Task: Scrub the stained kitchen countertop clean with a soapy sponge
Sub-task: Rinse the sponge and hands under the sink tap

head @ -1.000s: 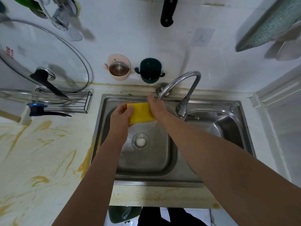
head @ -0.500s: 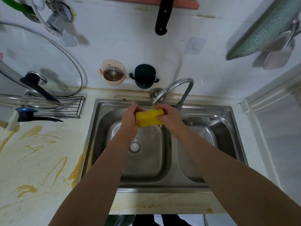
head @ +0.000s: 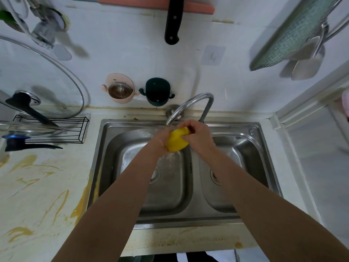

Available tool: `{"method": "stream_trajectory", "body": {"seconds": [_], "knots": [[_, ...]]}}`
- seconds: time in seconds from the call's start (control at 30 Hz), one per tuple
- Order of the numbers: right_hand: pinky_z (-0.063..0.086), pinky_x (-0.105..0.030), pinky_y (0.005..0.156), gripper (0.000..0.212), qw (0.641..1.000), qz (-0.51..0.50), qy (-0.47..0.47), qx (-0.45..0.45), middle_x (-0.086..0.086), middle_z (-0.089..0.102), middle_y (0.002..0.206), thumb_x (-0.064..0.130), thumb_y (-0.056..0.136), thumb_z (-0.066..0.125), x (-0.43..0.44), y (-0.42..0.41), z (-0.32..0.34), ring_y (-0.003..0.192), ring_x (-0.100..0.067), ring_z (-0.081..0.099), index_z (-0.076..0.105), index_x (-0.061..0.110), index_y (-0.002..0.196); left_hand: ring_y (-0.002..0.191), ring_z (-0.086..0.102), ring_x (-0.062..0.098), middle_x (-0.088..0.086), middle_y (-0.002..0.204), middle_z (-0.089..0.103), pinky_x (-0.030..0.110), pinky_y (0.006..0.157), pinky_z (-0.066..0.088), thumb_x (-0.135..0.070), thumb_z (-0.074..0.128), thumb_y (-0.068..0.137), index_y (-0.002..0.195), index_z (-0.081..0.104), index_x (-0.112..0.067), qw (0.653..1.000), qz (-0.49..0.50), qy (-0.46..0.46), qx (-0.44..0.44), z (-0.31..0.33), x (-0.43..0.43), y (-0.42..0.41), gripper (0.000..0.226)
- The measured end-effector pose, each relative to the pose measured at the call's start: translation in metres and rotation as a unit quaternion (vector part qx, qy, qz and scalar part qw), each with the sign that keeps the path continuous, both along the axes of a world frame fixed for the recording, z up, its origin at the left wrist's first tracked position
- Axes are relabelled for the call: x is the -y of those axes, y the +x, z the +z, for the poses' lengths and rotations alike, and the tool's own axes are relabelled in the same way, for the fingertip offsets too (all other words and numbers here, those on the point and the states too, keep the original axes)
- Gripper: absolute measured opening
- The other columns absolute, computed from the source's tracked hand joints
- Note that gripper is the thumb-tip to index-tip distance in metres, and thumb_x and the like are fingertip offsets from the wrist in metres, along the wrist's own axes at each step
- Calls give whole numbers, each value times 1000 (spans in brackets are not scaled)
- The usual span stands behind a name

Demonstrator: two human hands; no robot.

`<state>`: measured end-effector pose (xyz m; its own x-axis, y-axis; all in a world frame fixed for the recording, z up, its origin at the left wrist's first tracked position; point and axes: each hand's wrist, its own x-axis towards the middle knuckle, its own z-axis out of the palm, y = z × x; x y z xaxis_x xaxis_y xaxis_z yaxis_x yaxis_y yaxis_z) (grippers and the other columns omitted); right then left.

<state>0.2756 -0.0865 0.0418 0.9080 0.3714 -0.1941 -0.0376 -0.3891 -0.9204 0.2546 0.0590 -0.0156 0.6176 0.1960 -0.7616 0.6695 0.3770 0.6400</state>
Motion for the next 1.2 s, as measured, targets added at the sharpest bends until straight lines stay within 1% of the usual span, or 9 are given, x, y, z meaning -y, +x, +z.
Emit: {"method": "stream_trajectory", "body": {"seconds": [0.2, 0.4, 0.63, 0.83, 0.93, 1.0, 1.07, 1.13, 1.2], "knots": [[47, -19, 76, 45, 1000, 7, -6, 17, 12, 68, 99, -12, 72, 65, 0, -3, 3, 96, -1, 59, 70, 29, 89, 108, 68, 42, 22, 124, 66, 60, 89, 59, -34, 55, 105, 119, 63, -8, 998, -13, 60, -13, 27, 7, 12, 30], [55, -39, 79, 44, 998, -18, 49, -32, 7, 71, 97, -6, 65, 62, -4, -3, -6, 97, -16, 63, 70, 35, 79, 89, 70, 32, 17, 111, 70, 51, 83, 61, -35, 64, 100, 115, 63, -15, 994, -67, -61, -53, 39, -6, 1, 25], [55, -52, 90, 21, 948, -130, 148, -249, -12, 69, 108, 32, 89, 59, -38, -4, -19, 106, -35, 65, 73, 18, 96, 87, 63, 24, 9, 100, 65, 41, 81, 56, -21, 61, 99, 88, 63, -19, 993, 92, 47, 52, 33, -13, -24, 11], [53, -55, 96, 22, 952, -147, 144, -225, -8, 70, 98, 12, 97, 54, -53, -15, -28, 99, -27, 65, 74, 19, 91, 111, 64, 30, 14, 122, 66, 49, 101, 55, -29, 66, 100, 109, 69, -20, 991, 74, 63, 96, 27, -16, -39, 13], [53, -50, 95, 19, 985, -84, 51, -140, -5, 70, 98, 24, 99, 53, -56, -20, -30, 96, -21, 65, 72, 19, 102, 104, 67, 28, 17, 128, 63, 33, 81, 61, -16, 68, 98, 147, 49, -23, 996, -7, 79, 35, 14, -20, -35, 53], [53, -39, 89, 27, 993, -37, 12, -112, -6, 69, 100, 31, 103, 48, -59, -26, -25, 96, -18, 64, 68, 13, 107, 103, 69, 25, 13, 127, 68, 21, 78, 56, -31, 61, 104, 136, 58, -22, 997, -13, 74, 33, 20, -15, -40, 33], [48, -34, 89, 41, 986, -14, 37, -162, -6, 67, 109, 45, 104, 39, -65, -32, -20, 102, -17, 62, 65, 15, 114, 111, 69, 25, 7, 112, 75, 37, 98, 55, -52, 48, 105, 114, 70, -20, 998, -8, -3, 65, 26, -2, -42, 40], [42, -39, 102, 53, 982, 7, 34, -188, -9, 61, 128, 55, 103, 32, -71, -34, -19, 119, -23, 56, 58, 16, 130, 124, 61, 21, 1, 121, 71, 44, 111, 45, -58, 44, 102, 127, 68, -18, 987, 32, -116, 106, 24, 7, -44, 53], [38, -43, 108, 50, 983, -2, 26, -184, -12, 58, 130, 51, 103, 32, -74, -31, -19, 121, -28, 53, 56, 14, 128, 120, 59, 17, -2, 131, 60, 39, 98, 50, -53, 45, 104, 139, 59, -18, 993, 18, -84, 82, 22, 6, -45, 51]]}}
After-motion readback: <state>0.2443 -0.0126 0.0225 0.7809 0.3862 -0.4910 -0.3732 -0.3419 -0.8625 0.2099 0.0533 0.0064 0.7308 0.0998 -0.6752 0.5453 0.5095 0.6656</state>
